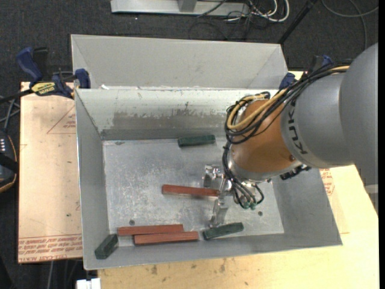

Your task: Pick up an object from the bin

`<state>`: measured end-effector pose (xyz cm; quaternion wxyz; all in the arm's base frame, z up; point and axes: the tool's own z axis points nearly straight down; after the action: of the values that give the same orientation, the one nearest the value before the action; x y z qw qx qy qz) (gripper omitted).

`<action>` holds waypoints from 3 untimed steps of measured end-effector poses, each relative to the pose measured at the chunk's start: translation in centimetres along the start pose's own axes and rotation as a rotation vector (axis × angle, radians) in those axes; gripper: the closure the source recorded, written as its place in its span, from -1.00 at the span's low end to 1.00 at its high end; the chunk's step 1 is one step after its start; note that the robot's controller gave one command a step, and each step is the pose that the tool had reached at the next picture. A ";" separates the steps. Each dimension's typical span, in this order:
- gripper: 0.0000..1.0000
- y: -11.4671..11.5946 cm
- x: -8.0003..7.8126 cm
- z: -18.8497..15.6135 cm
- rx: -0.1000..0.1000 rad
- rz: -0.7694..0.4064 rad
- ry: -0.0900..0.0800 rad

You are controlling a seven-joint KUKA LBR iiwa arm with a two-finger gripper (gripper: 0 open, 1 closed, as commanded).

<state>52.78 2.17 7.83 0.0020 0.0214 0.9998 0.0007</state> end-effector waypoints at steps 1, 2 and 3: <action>1.00 0.1 -3.2 0.7 0.000 -0.143 -0.001; 1.00 0.1 -3.2 0.7 0.000 -0.143 -0.001; 1.00 -0.1 -2.8 -3.4 0.000 -0.214 0.008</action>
Offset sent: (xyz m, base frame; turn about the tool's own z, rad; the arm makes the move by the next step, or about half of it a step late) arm 0.0000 0.0000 0.0000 0.0000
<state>55.58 1.94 11.25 -0.0019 -0.0857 0.9963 0.0006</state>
